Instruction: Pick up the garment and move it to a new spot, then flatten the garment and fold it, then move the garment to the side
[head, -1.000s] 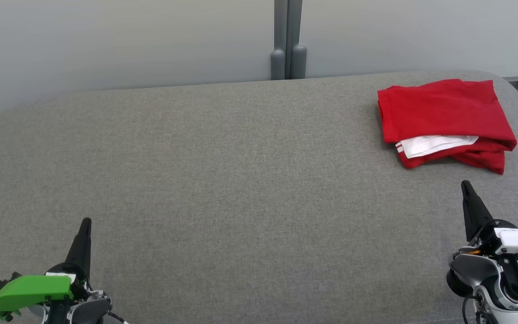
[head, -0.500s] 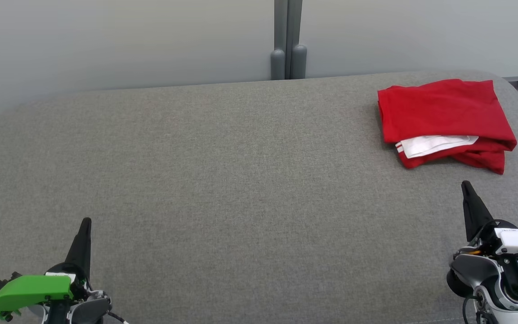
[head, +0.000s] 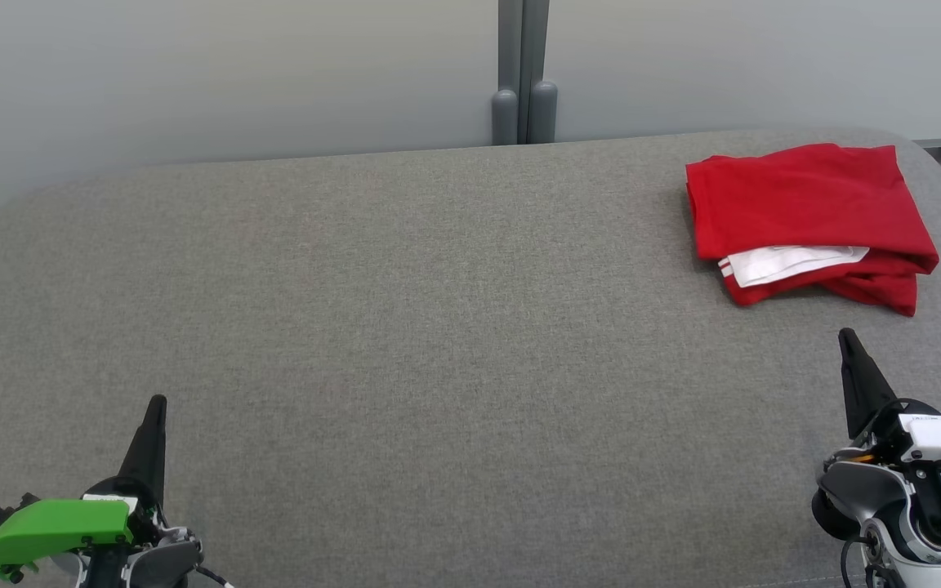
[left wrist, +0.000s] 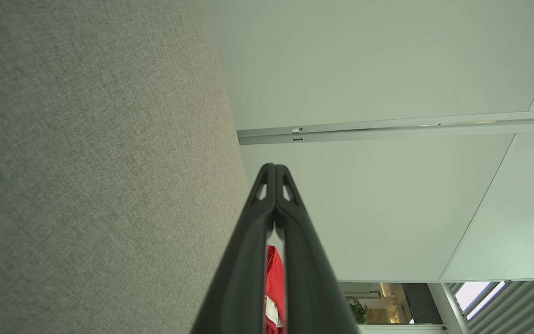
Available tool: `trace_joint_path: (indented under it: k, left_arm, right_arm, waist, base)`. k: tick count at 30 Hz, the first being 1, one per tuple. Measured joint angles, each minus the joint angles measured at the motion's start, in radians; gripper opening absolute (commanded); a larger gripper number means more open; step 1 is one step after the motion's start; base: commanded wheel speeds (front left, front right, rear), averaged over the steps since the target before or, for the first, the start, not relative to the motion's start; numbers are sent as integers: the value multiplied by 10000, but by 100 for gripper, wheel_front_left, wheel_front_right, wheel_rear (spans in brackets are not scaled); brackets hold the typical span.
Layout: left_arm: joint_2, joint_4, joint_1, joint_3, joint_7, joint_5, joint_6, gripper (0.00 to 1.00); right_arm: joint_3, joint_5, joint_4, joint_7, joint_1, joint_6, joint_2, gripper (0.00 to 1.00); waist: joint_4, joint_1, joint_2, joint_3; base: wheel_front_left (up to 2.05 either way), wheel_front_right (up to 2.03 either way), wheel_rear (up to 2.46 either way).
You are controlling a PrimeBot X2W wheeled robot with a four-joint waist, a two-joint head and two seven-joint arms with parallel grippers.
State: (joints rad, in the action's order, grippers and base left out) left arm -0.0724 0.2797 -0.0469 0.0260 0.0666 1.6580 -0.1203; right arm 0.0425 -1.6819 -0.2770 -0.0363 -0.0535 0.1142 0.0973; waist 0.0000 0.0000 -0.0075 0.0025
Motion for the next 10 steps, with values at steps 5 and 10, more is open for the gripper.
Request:
trace_joint_path:
  k: [5, 10]
  left_arm:
    - [0, 2, -1, 0, 0, 0, 0, 0]
    - [0, 4, -2, 2, 0, 0, 0, 0]
  right_arm:
    - [4, 0, -4, 0, -1, 2, -2, 0]
    - [10, 0, -10, 0, -1, 2, -2, 0]
  waist:
    - [0, 0, 0, 0]
    - [0, 0, 0, 0]
  base:
    - [0, 0, 0]
    - [0, 0, 0]
